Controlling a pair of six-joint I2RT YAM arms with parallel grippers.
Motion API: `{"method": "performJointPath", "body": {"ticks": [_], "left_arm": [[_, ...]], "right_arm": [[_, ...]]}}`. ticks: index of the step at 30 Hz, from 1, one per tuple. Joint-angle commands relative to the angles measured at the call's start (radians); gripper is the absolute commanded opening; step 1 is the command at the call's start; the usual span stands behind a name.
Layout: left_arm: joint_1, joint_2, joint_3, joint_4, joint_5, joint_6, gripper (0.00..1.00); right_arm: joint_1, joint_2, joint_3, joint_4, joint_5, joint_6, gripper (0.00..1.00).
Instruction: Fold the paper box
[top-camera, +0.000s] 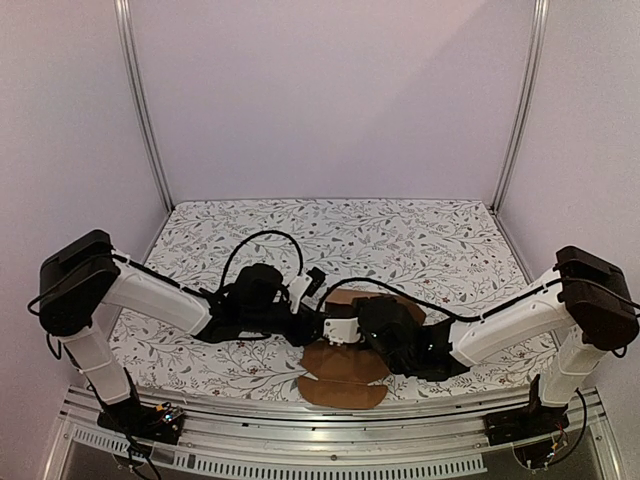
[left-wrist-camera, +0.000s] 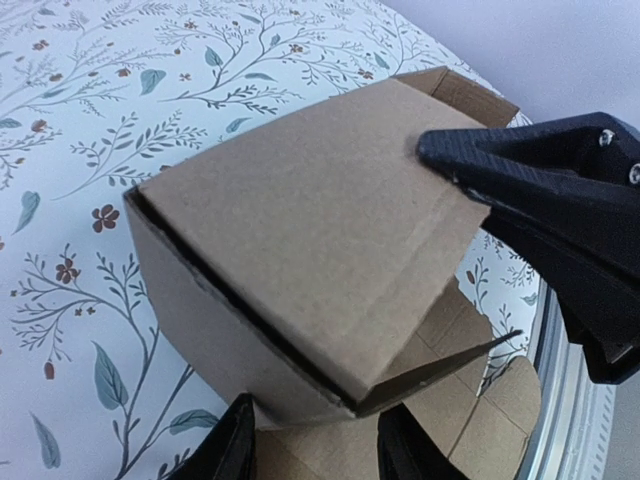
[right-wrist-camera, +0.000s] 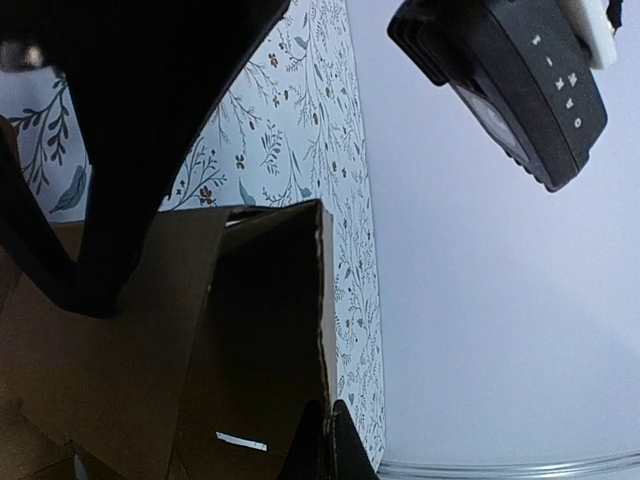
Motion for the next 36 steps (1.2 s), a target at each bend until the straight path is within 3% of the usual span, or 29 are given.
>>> {"method": "performJointPath", "body": {"ticks": [1, 15, 20, 27, 32, 36], "left_arm": [[-0.029, 0.037, 0.015, 0.064, -0.077, 0.005, 0.40], [-0.084, 0.080, -0.014, 0.171, -0.220, -0.012, 0.40], [-0.110, 0.078, -0.018, 0.183, -0.295, -0.004, 0.32], [-0.119, 0.084, -0.014, 0.196, -0.289, 0.003, 0.14], [-0.121, 0.084, -0.010, 0.202, -0.281, 0.008, 0.06], [-0.121, 0.081, 0.000, 0.193, -0.282, 0.018, 0.00]], "right_arm": [[0.019, 0.025, -0.015, 0.003, 0.004, 0.035, 0.00], [0.028, 0.016, -0.020, -0.042, 0.010, 0.091, 0.00], [0.031, 0.009, -0.011, -0.076, 0.011, 0.118, 0.00], [0.029, -0.004, 0.032, -0.161, -0.007, 0.194, 0.00], [0.029, -0.018, 0.075, -0.233, -0.024, 0.253, 0.06], [0.029, -0.031, 0.102, -0.275, -0.046, 0.312, 0.18]]}}
